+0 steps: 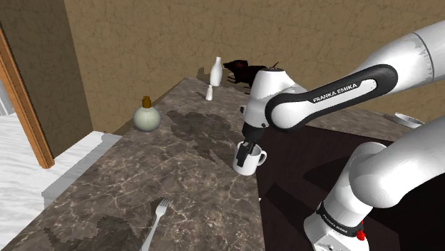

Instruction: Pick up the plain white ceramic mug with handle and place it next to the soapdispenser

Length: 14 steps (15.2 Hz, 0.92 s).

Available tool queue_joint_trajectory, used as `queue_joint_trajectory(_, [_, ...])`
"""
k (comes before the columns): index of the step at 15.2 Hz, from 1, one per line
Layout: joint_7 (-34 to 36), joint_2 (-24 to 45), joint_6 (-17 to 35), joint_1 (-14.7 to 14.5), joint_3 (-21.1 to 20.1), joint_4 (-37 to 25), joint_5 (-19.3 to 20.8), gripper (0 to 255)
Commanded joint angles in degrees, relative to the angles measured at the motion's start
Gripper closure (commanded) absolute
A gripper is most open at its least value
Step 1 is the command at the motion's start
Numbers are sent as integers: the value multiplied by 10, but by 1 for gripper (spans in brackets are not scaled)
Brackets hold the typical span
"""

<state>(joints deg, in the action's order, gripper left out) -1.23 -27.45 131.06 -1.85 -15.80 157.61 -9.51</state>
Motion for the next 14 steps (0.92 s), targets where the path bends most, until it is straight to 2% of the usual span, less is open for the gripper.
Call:
queue_joint_trajectory(1, [1,7,15,0,-2,7,-1,0])
queue_joint_trajectory(8, [1,7,15,0,-2,7,-1,0])
queue_joint_trajectory(9, [1,7,15,0,-2,7,-1,255])
queue_joint_trajectory(14, [1,7,15,0,-2,7,-1,255])
